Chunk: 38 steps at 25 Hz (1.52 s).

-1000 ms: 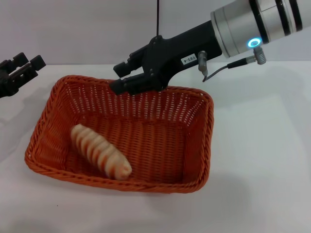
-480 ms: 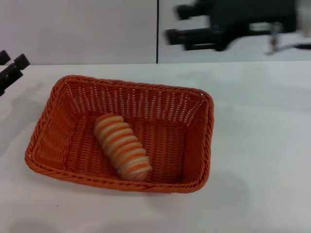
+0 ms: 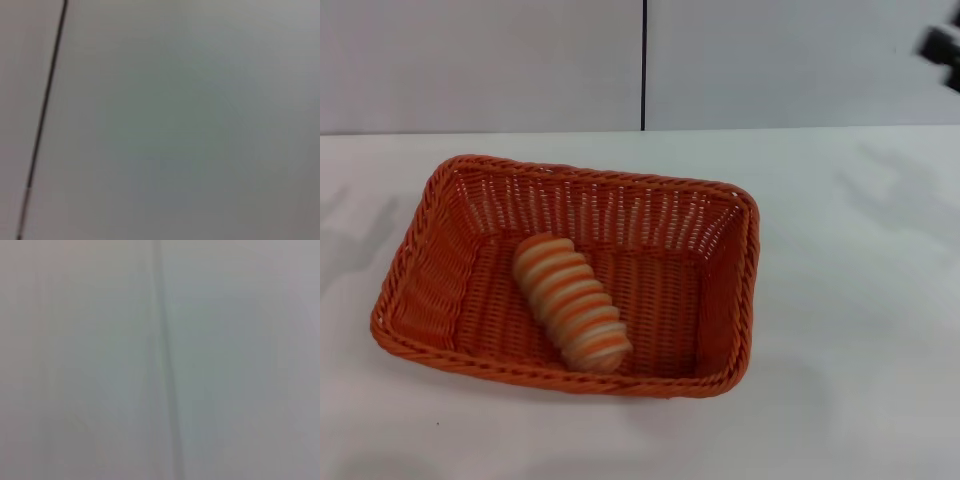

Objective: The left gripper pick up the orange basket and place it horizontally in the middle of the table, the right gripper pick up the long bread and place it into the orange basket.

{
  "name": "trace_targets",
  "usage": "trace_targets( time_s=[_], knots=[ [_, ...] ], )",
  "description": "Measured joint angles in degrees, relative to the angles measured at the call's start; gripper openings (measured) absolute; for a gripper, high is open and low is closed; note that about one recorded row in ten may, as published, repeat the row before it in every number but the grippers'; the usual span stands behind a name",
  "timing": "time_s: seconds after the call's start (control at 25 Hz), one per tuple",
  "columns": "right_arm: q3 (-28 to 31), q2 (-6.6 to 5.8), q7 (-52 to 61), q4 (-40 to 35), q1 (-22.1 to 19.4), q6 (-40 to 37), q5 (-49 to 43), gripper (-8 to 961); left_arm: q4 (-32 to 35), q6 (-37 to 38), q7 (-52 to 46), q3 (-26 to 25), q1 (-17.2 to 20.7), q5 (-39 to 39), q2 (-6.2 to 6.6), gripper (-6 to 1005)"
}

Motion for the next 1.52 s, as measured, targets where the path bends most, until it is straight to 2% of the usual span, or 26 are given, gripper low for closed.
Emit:
trace_targets(
  time_s=[0.12, 0.16, 0.36, 0.4, 0.44, 0.64, 0.8, 0.92, 1.28, 1.52],
  knots=[
    [2.9, -0.11, -11.4, 12.4, -1.2, -4.2, 7.8, 618, -3.9, 0.5, 9.3, -2.1, 2.4, -2.2, -0.03, 695],
    [4.4, -0.11, -14.9, 17.0, -1.1, -6.1, 9.6, 618, -3.9, 0.5, 9.3, -2.1, 2.4, -2.2, -0.03, 695],
    [14.0, -0.20, -31.7, 39.1, 1.7, -14.9, 13.7, 618, -9.0, 1.3, 17.5, -6.3, 3.8, -3.5, -0.10, 695],
    [15.8, -0.17, -35.0, 42.3, 2.1, -15.9, 13.8, 618, -11.2, 1.9, 21.6, -8.3, 4.4, -3.6, -0.14, 695],
    [17.7, -0.07, -38.2, 45.2, 2.4, -16.7, 13.9, 618, -11.2, 1.9, 21.6, -8.3, 4.4, -3.6, -0.14, 695],
    [26.2, 0.07, -49.1, 56.0, 4.0, -17.9, 14.0, 618, -16.7, 2.7, 28.5, -15.5, 5.4, -3.7, -0.30, 695],
    [30.4, 0.09, -54.2, 59.4, 4.4, -17.7, 14.1, 618, -20.9, 2.7, 34.2, -20.3, 5.7, -3.8, -0.40, 695],
    [31.4, 0.06, -54.7, 60.2, 4.4, -17.6, 14.1, 618, -23.5, 2.2, 37.0, -23.0, 5.8, -3.8, -0.51, 695],
    [31.5, -0.15, -54.9, 60.6, 5.5, -17.4, 14.1, 618, -25.1, 2.0, 37.7, -25.6, 6.0, -3.8, -0.56, 695],
    [31.5, -0.16, -55.0, 60.6, 5.6, -14.3, 14.1, 618, -26.8, 1.1, 37.7, -26.6, 6.1, -3.7, -0.63, 695]
  ],
)
